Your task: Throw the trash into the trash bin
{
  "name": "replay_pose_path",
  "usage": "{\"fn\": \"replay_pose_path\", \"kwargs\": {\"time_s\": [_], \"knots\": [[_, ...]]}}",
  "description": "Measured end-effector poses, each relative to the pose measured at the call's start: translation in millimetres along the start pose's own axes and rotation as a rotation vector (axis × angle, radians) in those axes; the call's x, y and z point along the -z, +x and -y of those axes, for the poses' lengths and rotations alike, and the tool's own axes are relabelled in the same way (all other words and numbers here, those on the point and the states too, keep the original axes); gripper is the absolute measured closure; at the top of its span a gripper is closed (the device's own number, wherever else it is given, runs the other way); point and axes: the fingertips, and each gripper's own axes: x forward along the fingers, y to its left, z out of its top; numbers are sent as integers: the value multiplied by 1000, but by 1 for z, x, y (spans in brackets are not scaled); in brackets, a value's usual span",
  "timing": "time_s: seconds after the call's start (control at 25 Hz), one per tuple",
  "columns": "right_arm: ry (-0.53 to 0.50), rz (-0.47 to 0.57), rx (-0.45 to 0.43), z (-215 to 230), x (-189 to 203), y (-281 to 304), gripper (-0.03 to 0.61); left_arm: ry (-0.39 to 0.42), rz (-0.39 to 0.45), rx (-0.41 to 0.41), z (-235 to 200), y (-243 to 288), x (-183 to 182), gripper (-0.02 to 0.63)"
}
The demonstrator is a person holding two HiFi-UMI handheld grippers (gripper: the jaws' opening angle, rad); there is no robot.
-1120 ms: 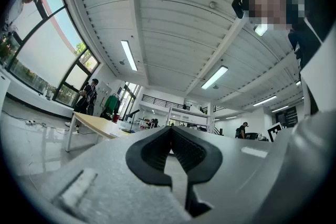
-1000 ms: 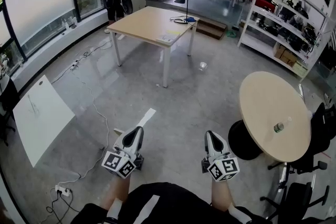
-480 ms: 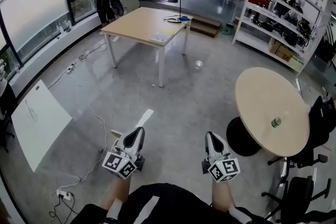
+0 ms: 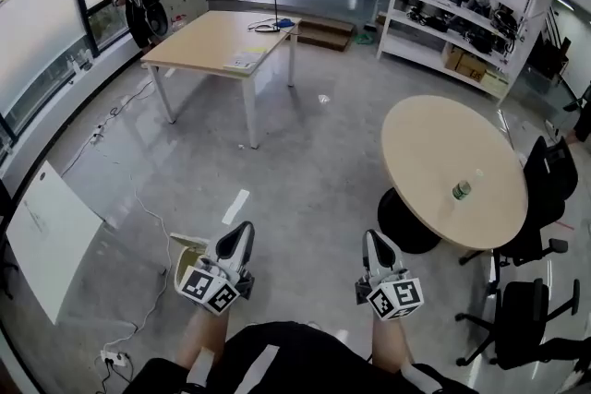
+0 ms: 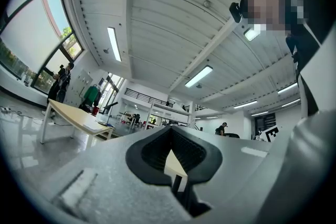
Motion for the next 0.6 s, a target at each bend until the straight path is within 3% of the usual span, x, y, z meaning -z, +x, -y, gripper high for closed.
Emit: {"fn": "replay_pose_path", "kwargs": {"time_s": [0.36, 0.6], "knots": [[-65, 40, 231, 93, -28, -100, 573, -45, -32, 243, 103, 91, 48, 609], [-80, 94, 403, 128, -49, -172, 574, -89, -62, 391, 162, 131, 70, 609]]}}
